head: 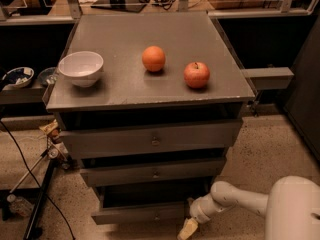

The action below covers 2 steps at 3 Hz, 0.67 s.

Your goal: Open bottom drawer

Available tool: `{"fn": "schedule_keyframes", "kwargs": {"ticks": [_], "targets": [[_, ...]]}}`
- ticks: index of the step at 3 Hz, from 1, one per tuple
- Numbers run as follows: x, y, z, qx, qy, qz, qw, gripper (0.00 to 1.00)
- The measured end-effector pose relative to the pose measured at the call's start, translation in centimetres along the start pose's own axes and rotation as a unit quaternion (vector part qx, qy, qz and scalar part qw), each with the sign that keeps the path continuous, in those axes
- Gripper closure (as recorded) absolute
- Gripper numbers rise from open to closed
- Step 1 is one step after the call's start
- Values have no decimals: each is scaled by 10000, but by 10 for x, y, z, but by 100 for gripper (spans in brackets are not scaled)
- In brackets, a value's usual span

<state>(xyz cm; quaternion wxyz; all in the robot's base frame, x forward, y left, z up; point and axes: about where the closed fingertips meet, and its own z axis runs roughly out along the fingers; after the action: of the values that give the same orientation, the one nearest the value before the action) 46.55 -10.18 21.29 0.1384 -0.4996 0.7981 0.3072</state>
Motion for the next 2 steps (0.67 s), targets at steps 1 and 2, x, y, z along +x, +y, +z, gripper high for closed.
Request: {"fn": "schedule_keyframes", "kwargs": {"ticks": [1,2], "targets": [[-8,11,-4,-145,-125,-15,9998,0],[-9,11,-4,-170,-141,-19,9998,0]]}}
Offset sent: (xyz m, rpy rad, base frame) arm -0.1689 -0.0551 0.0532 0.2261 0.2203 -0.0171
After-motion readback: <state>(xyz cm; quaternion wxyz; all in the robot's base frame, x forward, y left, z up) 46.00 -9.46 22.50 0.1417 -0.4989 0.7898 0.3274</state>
